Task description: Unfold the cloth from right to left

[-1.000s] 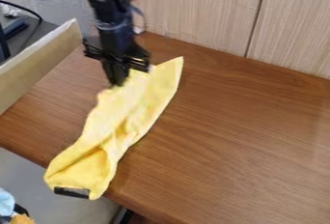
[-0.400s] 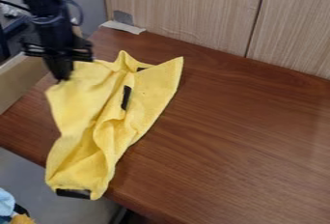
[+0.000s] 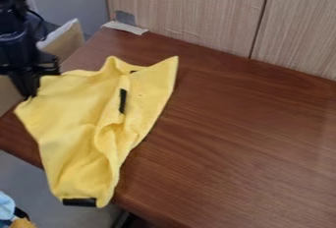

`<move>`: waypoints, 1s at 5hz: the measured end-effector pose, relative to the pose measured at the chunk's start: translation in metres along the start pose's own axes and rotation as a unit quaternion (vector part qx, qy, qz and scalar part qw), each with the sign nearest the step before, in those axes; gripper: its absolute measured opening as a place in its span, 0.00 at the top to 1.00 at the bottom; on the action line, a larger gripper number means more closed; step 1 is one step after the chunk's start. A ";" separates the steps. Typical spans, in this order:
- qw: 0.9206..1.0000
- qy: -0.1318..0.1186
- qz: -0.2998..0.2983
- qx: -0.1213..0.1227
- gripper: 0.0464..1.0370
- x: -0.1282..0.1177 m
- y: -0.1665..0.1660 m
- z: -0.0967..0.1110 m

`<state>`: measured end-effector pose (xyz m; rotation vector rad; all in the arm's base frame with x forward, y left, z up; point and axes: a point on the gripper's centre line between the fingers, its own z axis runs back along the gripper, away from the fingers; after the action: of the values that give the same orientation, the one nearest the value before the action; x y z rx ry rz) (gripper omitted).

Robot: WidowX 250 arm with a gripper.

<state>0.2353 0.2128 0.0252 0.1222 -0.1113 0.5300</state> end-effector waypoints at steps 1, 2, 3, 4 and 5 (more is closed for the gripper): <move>1.000 0.006 0.009 0.003 0.99 -0.002 0.016 -0.013; 1.000 0.007 0.013 0.015 0.99 0.003 0.026 -0.017; 1.000 0.017 0.010 0.019 0.99 0.003 0.028 -0.027; 0.999 0.027 0.010 0.026 0.97 0.002 0.030 -0.036; 0.999 0.030 0.014 0.032 0.82 0.002 0.031 -0.035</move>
<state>0.2239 0.2449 -0.0063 0.1679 -0.0367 0.5639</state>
